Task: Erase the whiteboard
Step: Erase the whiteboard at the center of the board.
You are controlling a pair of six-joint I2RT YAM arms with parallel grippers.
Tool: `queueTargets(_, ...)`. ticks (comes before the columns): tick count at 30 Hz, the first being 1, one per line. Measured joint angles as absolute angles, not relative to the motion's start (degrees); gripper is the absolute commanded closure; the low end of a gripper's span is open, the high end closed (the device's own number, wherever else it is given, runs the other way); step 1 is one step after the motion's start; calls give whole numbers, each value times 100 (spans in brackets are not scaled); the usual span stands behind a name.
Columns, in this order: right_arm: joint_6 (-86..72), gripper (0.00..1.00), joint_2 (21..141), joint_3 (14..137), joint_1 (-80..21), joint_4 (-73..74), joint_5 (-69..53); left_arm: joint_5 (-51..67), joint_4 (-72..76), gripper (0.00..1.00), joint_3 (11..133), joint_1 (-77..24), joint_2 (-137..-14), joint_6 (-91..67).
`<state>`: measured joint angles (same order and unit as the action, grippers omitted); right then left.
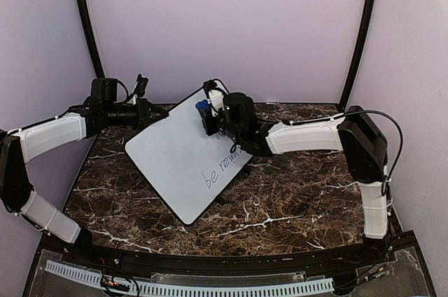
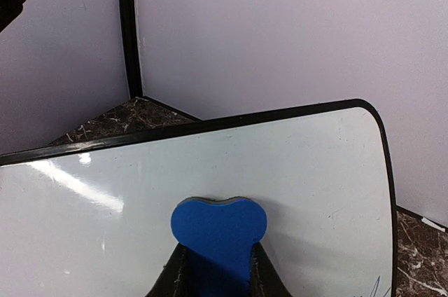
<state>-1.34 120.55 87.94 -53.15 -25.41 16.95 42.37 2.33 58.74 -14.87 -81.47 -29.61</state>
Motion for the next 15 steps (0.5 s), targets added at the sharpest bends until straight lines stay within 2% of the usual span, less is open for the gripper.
queueTargets(6, -189, 80, 12202, 9059, -5068, -2410, 1555, 4150, 233, 100, 5874, -1485, -8147, -2995)
queueTargets(15, -355, 80, 12366, 9225, -4097, -2126, 1444, 4187, 248, 100, 5874, -1485, -8147, -3026)
